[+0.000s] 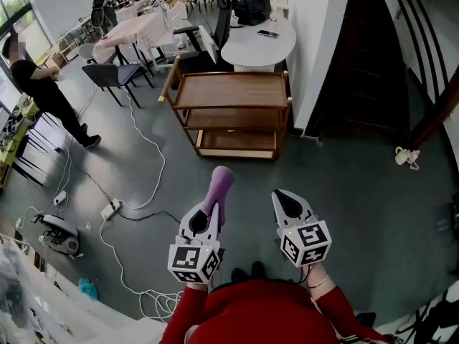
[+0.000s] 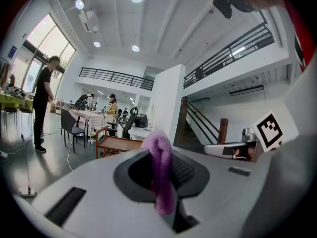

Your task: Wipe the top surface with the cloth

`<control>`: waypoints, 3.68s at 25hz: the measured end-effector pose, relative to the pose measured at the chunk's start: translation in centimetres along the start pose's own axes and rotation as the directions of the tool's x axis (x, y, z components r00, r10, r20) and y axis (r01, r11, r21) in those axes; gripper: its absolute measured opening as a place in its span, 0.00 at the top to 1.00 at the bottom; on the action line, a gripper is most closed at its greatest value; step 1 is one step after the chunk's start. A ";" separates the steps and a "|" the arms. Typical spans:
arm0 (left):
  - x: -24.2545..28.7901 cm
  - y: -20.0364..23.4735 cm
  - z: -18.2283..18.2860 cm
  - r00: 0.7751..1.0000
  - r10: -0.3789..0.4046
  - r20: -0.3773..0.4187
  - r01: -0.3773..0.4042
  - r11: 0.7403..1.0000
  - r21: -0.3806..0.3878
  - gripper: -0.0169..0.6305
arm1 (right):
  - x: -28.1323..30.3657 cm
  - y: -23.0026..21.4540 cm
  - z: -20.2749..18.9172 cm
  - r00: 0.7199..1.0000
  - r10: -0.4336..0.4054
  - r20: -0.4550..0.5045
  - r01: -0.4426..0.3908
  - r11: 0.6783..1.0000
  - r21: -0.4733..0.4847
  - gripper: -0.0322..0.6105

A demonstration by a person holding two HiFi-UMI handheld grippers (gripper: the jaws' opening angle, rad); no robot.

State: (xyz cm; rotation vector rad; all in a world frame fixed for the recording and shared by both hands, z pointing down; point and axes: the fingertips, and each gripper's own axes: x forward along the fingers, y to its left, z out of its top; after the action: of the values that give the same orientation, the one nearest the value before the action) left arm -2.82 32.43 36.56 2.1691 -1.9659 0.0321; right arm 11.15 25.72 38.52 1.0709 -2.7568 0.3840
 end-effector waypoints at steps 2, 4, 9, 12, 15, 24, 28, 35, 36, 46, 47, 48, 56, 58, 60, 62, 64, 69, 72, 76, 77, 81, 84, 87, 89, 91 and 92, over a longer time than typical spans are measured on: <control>-0.1 0.2 0.0 1.000 0.003 -0.006 -0.003 1.000 0.008 0.90 | 0.0 0.1 -0.2 1.000 0.002 0.000 -0.002 1.000 0.005 0.93; -0.2 0.2 0.0 1.000 0.007 -0.009 -0.007 1.000 0.011 0.90 | 0.0 0.1 -0.4 1.000 0.007 -0.003 -0.007 1.000 0.009 0.93; -0.1 -0.2 0.2 1.000 0.010 -0.003 -0.010 1.000 0.008 0.90 | 0.0 0.1 -0.3 1.000 0.014 -0.006 -0.014 1.000 0.008 0.93; -0.2 -0.1 0.2 1.000 0.015 -0.004 -0.015 1.000 0.008 0.90 | 0.1 0.1 -0.1 1.000 0.014 -0.003 -0.014 1.000 0.007 0.93; -0.2 0.2 0.2 1.000 0.023 -0.007 -0.023 1.000 0.007 0.90 | 0.3 0.1 0.0 1.000 0.015 -0.004 -0.015 1.000 0.005 0.93; 0.7 0.4 -0.2 0.999 0.035 -0.017 -0.035 0.999 -0.010 0.90 | 0.8 -0.6 -0.2 1.000 0.025 -0.009 -0.025 1.000 0.003 0.93; 1.9 0.7 0.1 0.999 0.045 -0.009 -0.045 0.999 -0.007 0.90 | 1.4 -1.5 0.3 0.999 0.036 0.001 -0.036 0.999 0.008 0.93; 6.1 2.8 1.4 0.998 0.059 -0.007 -0.059 0.998 0.007 0.90 | 4.1 -4.4 1.9 1.000 0.018 0.017 -0.018 1.000 0.002 0.93; 7.0 3.4 1.5 0.998 0.057 -0.009 -0.056 0.998 0.015 0.90 | 4.9 -4.8 2.1 1.000 0.013 0.021 -0.013 1.000 0.005 0.93; 21.5 11.7 2.4 0.998 -0.028 -0.049 0.027 0.999 -0.021 0.90 | 18.2 -10.7 5.1 0.996 -0.080 0.030 0.081 0.997 -0.001 0.93; 23.2 12.5 2.9 0.998 -0.038 -0.058 0.037 0.999 -0.022 0.90 | 19.8 -11.5 5.8 0.995 -0.093 0.027 0.093 0.996 0.009 0.93; 24.9 13.3 3.4 0.997 -0.050 -0.064 0.048 0.999 -0.023 0.90 | 21.3 -12.3 6.6 0.994 -0.108 0.026 0.107 0.994 0.018 0.93; 33.5 17.2 5.3 0.991 -0.106 -0.086 0.104 0.994 -0.036 0.90 | 29.0 -16.4 9.8 0.980 -0.199 0.007 0.199 0.979 0.042 0.93; 35.2 17.4 5.5 0.989 -0.114 -0.093 0.110 0.993 -0.049 0.90 | 30.1 -17.6 10.3 0.977 -0.212 0.000 0.212 0.976 0.041 0.93; 36.9 17.6 5.4 0.987 -0.121 -0.107 0.116 0.992 -0.054 0.90 | 31.1 -18.8 10.4 0.975 -0.222 -0.008 0.222 0.974 0.044 0.93; 38.2 17.7 4.7 0.982 -0.133 -0.136 0.127 0.991 -0.052 0.90 | 31.8 -19.9 10.0 0.971 -0.237 -0.021 0.238 0.970 0.056 0.93; 39.9 17.2 3.7 0.971 -0.169 -0.172 0.162 0.985 -0.050 0.90 | 31.8 -21.2 9.6 0.963 -0.268 -0.035 0.270 0.960 0.073 0.93; 49.3 10.9 3.0 0.912 -0.353 -0.209 0.336 0.935 -0.113 0.90 | 29.5 -26.0 9.1 0.922 -0.382 -0.060 0.386 0.915 0.116 0.93; 55.7 4.8 2.0 0.861 -0.457 -0.225 0.424 0.887 -0.182 0.90 | 27.5 -28.5 8.4 0.891 -0.448 -0.079 0.455 0.878 0.148 0.93; 62.1 -2.0 -3.1 0.801 -0.492 -0.342 0.439 0.870 -0.224 0.90 | 25.1 -31.3 7.2 0.855 -0.508 -0.105 0.519 0.833 0.193 0.93; 63.2 -2.9 -4.4 0.793 -0.477 -0.379 0.429 0.879 -0.210 0.90 | 24.9 -31.8 7.1 0.852 -0.513 -0.109 0.524 0.828 0.199 0.93; 65.7 -2.5 -8.2 0.798 -0.344 -0.495 0.353 0.932 -0.079 0.90 | 25.0 -32.8 6.9 0.858 -0.497 -0.132 0.514 0.835 0.196 0.93; 66.3 2.0 -9.2 0.815 -0.230 -0.532 0.257 0.966 -0.024 0.90 | 26.8 -33.2 7.3 0.886 -0.436 -0.155 0.460 0.868 0.187 0.93; 65.9 9.3 -9.1 0.826 -0.126 -0.550 0.132 0.991 -0.029 0.90 | 30.4 -32.9 7.9 0.917 -0.361 -0.169 0.389 0.904 0.179 0.93; 64.7 15.3 -8.7 0.836 -0.032 -0.548 0.028 0.999 -0.015 0.90 | 33.0 -32.1 8.2 0.935 -0.308 -0.173 0.338 0.924 0.178 0.93; 62.6 21.9 -8.4 0.836 0.084 -0.542 -0.091 0.996 0.015 0.90 | 35.4 -30.7 8.1 0.952 -0.249 -0.179 0.281 0.943 0.179 0.93; 61.4 25.3 -8.2 0.829 0.144 -0.541 -0.152 0.988 0.030 0.90 | 36.5 -29.9 8.0 0.958 -0.221 -0.185 0.254 0.951 0.179 0.93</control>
State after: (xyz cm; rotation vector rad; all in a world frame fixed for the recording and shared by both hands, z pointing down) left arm -20.04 -28.56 57.93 1.7274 -1.7706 0.5907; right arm 4.34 -21.16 44.96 1.3370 -2.4496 0.6928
